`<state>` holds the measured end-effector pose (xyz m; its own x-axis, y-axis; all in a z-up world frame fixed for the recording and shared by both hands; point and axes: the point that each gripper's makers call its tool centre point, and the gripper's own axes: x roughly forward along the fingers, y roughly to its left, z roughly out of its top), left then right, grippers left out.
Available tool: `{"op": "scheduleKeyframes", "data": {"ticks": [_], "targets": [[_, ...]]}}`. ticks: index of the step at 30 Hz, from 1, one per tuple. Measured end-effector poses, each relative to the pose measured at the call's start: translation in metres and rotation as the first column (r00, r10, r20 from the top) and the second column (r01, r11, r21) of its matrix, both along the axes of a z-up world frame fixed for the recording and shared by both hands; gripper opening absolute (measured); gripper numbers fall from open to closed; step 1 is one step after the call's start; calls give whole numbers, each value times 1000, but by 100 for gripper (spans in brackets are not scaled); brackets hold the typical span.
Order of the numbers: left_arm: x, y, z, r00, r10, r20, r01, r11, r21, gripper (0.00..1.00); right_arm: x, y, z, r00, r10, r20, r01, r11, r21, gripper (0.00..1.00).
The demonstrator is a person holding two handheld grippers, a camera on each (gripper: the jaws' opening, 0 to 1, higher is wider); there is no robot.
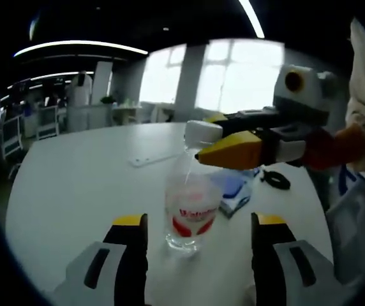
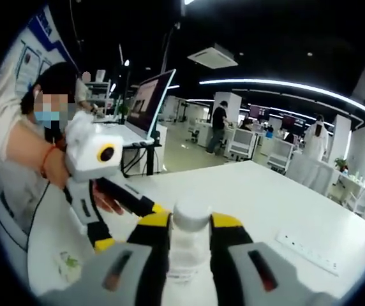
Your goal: Arrange the tabletop items into an orderly group along one side of the table until the central work area is clear of visible clutter.
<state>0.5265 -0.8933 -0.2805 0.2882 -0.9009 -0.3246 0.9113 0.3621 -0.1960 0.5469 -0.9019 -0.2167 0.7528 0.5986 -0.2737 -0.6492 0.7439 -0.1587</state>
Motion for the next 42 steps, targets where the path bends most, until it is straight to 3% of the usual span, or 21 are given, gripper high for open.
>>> {"op": "scheduleKeyframes", "data": {"ticks": [10, 16, 25, 33, 42], "targets": [[0, 5, -4, 1000, 6, -7, -6, 1000, 14, 60, -3, 3, 2, 992, 126, 21, -126, 992, 22, 19], [0, 5, -6, 1000, 8, -6, -8, 1000, 23, 60, 1, 3, 2, 982, 189, -10, -188, 980, 58, 19], [8, -2, -7, 1000, -12, 13, 12, 999, 38, 59, -5, 10, 2, 953, 302, -35, -299, 952, 70, 18], [22, -17, -8, 998, -35, 50, 32, 998, 47, 49, -7, 11, 2, 933, 358, -33, -356, 932, 65, 19], [17, -23, -11, 992, -98, 79, 92, 993, 78, 38, -8, 11, 3, 926, 376, -29, -375, 926, 39, 19]]}}
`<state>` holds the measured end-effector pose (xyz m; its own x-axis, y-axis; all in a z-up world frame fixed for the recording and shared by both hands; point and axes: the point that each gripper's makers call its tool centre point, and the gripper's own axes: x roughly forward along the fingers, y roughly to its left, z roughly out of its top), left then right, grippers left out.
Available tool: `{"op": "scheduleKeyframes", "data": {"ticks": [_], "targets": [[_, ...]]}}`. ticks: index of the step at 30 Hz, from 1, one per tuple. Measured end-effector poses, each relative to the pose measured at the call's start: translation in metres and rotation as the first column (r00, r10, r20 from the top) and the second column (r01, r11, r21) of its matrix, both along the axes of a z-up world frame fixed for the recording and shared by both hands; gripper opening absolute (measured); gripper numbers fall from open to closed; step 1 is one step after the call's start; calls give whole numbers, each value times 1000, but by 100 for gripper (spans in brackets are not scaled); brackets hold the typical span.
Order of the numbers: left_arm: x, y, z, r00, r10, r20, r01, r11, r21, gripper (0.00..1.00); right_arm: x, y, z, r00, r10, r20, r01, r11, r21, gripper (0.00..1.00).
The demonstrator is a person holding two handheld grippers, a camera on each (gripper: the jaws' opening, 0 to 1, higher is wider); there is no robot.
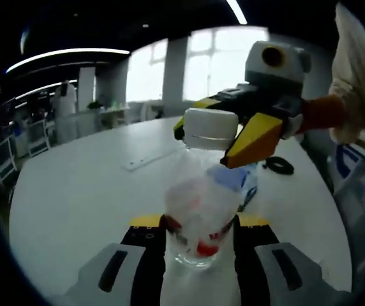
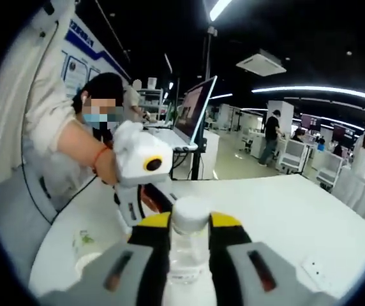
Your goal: Arrange the tabletop items into an orderly group along one side of the table until the central work area is clear of visible clutter.
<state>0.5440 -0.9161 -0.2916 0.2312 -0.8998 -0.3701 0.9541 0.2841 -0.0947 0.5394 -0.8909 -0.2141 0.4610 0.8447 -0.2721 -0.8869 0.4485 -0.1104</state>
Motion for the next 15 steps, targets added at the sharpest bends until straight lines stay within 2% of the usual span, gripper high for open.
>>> {"op": "scheduleKeyframes", "data": {"ticks": [13, 15], "targets": [[0, 2, 0, 1000, 11, 15, -11, 1000, -6, 37, 1, 1, -1, 999, -23, -27, 23, 1000, -14, 20], [1, 2, 0, 1000, 19, 13, -19, 1000, -11, 37, 1, 1, -1, 999, -27, -22, 27, 1000, -15, 24]]}}
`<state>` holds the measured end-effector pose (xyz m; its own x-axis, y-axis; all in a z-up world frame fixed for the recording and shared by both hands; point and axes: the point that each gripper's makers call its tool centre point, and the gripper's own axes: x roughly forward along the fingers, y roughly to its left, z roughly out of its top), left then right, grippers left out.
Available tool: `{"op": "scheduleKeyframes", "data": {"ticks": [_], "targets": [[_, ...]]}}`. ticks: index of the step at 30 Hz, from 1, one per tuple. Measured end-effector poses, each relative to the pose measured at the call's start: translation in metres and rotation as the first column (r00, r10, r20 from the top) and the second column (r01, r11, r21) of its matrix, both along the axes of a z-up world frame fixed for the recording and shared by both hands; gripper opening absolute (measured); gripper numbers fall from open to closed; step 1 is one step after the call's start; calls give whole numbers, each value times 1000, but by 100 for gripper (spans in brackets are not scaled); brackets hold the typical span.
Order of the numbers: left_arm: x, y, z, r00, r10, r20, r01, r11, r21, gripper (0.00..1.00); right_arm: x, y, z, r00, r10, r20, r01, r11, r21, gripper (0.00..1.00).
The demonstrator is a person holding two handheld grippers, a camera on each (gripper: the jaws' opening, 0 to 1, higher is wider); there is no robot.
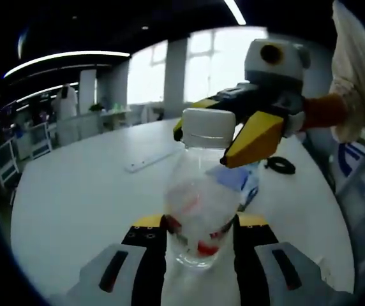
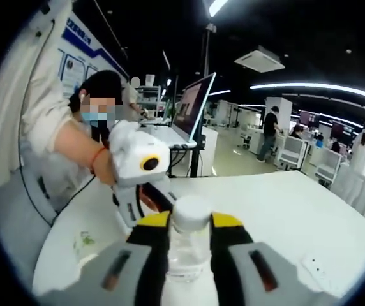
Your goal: Arrange the tabletop items into an orderly group along one side of the table until the central work area is clear of visible clutter.
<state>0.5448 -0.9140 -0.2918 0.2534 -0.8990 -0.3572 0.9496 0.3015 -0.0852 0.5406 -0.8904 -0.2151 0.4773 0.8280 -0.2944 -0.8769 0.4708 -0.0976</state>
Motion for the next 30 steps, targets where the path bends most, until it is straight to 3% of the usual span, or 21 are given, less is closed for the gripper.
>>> {"op": "scheduleKeyframes", "data": {"ticks": [2, 17, 30], "targets": [[0, 0, 0, 1000, 5, 1, -5, 1000, -1, 37, 0, -1, -1, 1000, -16, -22, 16, 1000, 6, 29], [-1, 1, 1, 999, 34, -8, -34, 999, -8, 38, -1, -4, -4, 999, -31, -35, 31, 999, -8, 29], [-1, 0, -1, 999, 30, -13, -30, 1000, 0, 46, 0, -4, -8, 998, -40, -44, 39, 999, -19, 28]]}}
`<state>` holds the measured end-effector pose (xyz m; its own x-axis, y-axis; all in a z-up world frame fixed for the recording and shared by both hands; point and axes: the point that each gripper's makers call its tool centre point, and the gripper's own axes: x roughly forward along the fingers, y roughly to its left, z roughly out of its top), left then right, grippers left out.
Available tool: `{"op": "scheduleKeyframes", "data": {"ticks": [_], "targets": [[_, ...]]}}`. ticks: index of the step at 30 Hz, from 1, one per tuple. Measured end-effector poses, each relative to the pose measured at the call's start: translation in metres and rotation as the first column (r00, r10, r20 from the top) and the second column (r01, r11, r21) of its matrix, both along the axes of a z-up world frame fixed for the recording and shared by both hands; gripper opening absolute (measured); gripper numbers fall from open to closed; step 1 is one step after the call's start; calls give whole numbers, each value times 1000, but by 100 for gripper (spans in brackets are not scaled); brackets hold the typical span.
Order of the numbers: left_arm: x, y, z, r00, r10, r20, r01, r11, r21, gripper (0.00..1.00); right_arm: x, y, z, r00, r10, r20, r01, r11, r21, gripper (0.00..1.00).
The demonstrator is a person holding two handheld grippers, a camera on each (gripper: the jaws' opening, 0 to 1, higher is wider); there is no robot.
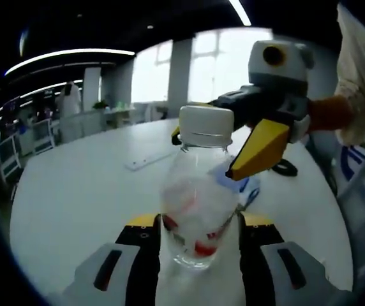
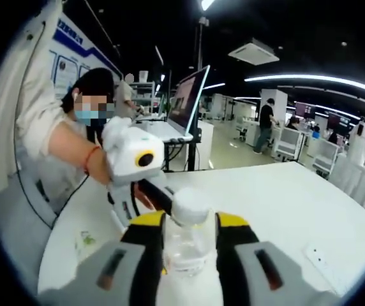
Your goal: Arrange the tabletop items into an orderly group along one side of the table until the central work area is clear of visible clutter.
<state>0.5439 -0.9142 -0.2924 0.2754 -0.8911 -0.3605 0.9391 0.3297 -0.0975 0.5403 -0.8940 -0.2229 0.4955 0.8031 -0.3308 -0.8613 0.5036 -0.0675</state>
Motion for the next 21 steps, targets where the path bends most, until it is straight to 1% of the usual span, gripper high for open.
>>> {"op": "scheduleKeyframes", "data": {"ticks": [3, 6, 8, 9, 10, 11, 13, 15, 16, 17, 18, 19, 21], "targets": [[1, 0, 0, 1000, 3, 0, -3, 1000, 0, 51, 1, -1, 1, 1000, -8, -5, 8, 1000, 6, 31], [1, 0, 2, 1000, -2, -4, 2, 1000, -3, 53, 1, -3, 1, 1000, -13, -12, 13, 1000, 9, 34], [1, 0, 3, 1000, 2, -7, -2, 1000, -8, 57, 1, -4, 0, 1000, -17, -14, 17, 1000, 6, 38], [1, 1, 2, 1000, 11, -24, -11, 1000, -8, 60, 1, -5, 0, 1000, -24, -17, 24, 1000, 9, 40], [1, 2, 3, 1000, 11, -17, -12, 1000, -6, 62, 1, -5, -1, 999, -30, -22, 30, 1000, 4, 42], [1, 2, 3, 1000, 12, -13, -12, 1000, -10, 63, 0, -5, -1, 999, -26, -26, 26, 1000, 6, 42], [0, 3, 3, 1000, 14, -23, -14, 1000, -9, 64, -1, -5, -1, 999, -29, -28, 29, 1000, 3, 44], [0, 4, 5, 999, 19, -29, -20, 1000, -17, 69, -2, -5, -2, 999, -34, -37, 34, 999, 7, 49], [-1, 4, 5, 999, 28, -46, -29, 999, -18, 74, -2, -6, -2, 998, -41, -43, 41, 999, 9, 53], [-1, 5, 4, 998, 32, -50, -33, 999, -16, 78, -2, -6, -3, 998, -44, -50, 45, 999, 11, 56], [0, 6, 5, 998, 37, -46, -38, 999, -18, 80, -3, -8, -5, 996, -60, -72, 61, 998, 11, 59], [-1, 7, 6, 998, 40, -50, -42, 999, -23, 83, -3, -8, -4, 996, -58, -68, 59, 998, 11, 62], [-3, 9, 8, 998, 43, -53, -45, 999, -27, 86, -6, -10, -6, 995, -66, -78, 67, 998, 12, 67]]}}
